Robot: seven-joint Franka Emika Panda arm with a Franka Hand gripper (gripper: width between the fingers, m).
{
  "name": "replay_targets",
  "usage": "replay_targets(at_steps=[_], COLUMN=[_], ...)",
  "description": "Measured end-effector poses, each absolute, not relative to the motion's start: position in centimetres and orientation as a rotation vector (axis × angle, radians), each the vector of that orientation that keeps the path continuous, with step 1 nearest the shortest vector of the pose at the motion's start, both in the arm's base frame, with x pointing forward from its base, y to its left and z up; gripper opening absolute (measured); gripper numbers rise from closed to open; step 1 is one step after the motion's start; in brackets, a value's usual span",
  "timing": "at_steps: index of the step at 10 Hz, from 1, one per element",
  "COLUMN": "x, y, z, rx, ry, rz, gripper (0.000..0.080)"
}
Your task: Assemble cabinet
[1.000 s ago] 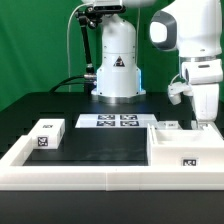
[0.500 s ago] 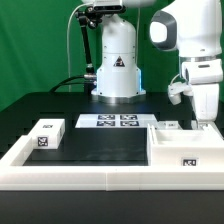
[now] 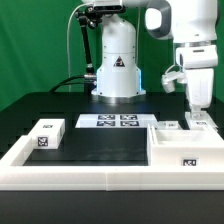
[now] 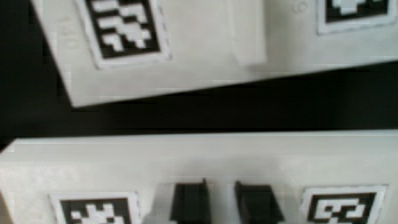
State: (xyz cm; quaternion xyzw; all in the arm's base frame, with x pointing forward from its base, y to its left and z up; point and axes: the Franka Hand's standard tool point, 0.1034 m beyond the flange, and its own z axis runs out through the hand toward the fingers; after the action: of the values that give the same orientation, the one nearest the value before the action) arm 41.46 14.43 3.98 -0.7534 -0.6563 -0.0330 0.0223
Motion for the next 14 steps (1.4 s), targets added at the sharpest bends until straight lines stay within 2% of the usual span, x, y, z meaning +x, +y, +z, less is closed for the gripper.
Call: replay_targets(at_steps=[3,7,12,14], x=[42.5,42.3,44.8,44.6], y=[12.1,12.1,11.3,11.3], z=[4.7,4.5,5.5,5.4], rx=[-2.358,-2.356,-2.382,-2.381], ry=[-2.025,-2.021,-2.001,-2.000], rz=[-0.093,-0.088,-0.062,-0.059], gripper=[0.0070,0.0070,0.0070,0.0070])
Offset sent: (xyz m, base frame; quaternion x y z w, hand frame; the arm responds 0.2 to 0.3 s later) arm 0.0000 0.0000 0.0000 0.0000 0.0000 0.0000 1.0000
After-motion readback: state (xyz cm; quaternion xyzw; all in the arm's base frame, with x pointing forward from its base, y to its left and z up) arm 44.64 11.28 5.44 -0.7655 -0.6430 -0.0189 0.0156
